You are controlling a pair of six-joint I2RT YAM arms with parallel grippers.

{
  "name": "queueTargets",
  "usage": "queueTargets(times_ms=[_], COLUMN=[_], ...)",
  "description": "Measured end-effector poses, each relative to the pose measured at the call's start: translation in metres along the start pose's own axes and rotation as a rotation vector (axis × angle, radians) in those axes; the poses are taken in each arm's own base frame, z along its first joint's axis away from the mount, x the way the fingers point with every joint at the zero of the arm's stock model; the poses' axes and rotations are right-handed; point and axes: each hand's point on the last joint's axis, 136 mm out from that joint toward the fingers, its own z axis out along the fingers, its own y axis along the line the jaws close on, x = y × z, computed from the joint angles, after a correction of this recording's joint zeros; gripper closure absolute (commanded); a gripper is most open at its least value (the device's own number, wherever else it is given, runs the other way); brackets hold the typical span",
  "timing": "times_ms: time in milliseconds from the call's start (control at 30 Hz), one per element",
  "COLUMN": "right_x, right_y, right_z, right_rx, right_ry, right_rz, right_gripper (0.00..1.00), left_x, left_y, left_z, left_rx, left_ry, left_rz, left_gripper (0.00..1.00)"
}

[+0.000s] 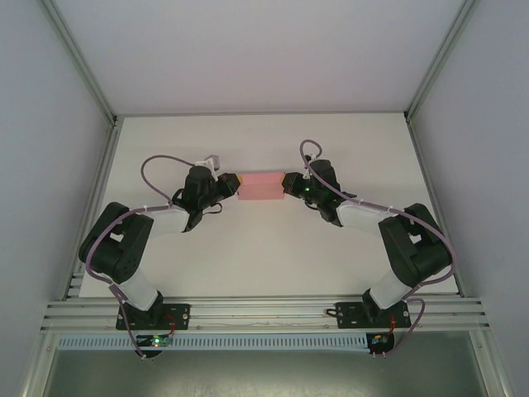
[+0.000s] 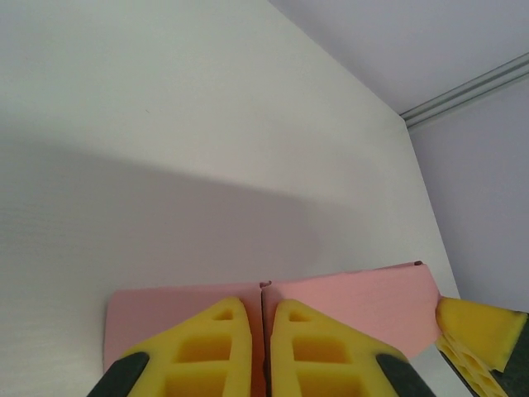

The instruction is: Assemble paper box

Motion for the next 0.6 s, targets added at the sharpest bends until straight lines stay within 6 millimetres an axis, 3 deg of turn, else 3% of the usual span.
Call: queueTargets(times_ms=[167,333,600], right_x=[-0.0025,-0.0061,-0.0090], right_y=[-0.0008,-0.0026,-0.0006], right_z=[-0.0001,-0.0001,0.0012], right_rx=[0.024,0.046,0.056], right_ry=[0.017,0.032,0.053], right_rz=[-0.001,-0.003,-0.008], right_gripper=[0.80,0.74,0.68], left_x=[-0.0031,-0.0038,-0.0025], left_y=[-0.0011,-0.0029,-0.0027], left_z=[0.0043,0.0083,0.0097], left_rx=[-0.033,-0.046,-0.081], left_ry=[0.030,0.060,0.108], left_rz=[0.002,0.000,0.017], left_gripper=[0.97,0.78,0.61])
